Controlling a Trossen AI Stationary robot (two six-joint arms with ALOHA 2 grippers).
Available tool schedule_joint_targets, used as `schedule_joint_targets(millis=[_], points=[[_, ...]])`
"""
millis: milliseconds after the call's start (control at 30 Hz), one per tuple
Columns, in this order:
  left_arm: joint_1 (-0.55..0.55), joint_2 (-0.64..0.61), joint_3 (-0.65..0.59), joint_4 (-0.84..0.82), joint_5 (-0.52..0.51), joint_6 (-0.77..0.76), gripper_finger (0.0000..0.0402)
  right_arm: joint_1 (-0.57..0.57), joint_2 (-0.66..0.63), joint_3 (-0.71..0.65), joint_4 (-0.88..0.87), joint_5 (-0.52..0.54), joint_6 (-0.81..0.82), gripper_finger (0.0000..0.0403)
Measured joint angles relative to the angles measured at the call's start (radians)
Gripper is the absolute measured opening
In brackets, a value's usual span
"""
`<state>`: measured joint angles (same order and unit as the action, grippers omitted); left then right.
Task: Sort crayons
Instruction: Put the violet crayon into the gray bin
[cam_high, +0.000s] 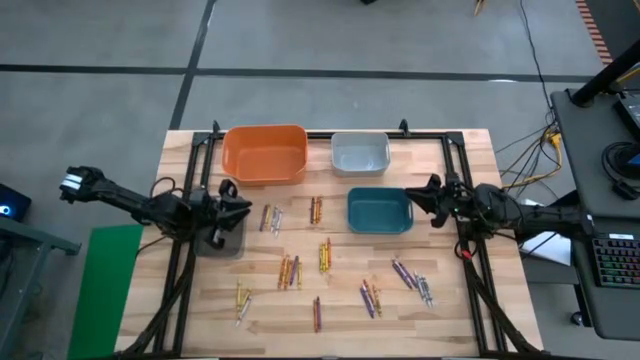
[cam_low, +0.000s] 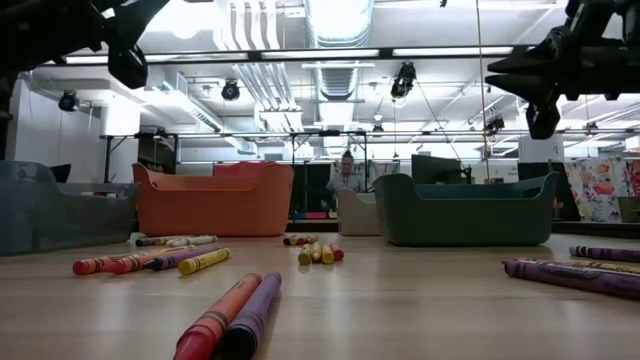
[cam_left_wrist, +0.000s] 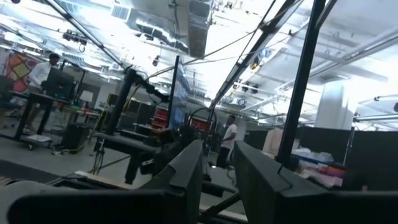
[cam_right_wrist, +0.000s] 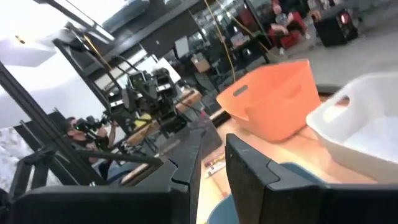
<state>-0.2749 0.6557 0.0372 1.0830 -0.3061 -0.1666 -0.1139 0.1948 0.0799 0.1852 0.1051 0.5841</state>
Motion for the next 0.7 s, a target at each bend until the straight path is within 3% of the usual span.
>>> schedule_joint_targets(millis=[200,400,600,700], points=[[0.000,0.058,0.038,-0.002,-0.018,-0.083,0.0075,0.000,0.177,0.144,-0.210,0.002,0.053,0.0063],[0.000,0.155,0.147,-0.107,-0.061,0.088,0.0075,-0.001,0.340,0.343,-0.520,0.036,0.129,0.0063],[0.000,0.202,0.293,-0.415,-0.296,0.184,0.0075,-0.007,0.467,0.571,-0.951,0.030,0.273,0.0063],[0.000,0.213,0.376,-0.614,-0.343,0.178,0.0075,-0.006,0.518,0.650,-1.132,-0.004,0.330,0.0063]])
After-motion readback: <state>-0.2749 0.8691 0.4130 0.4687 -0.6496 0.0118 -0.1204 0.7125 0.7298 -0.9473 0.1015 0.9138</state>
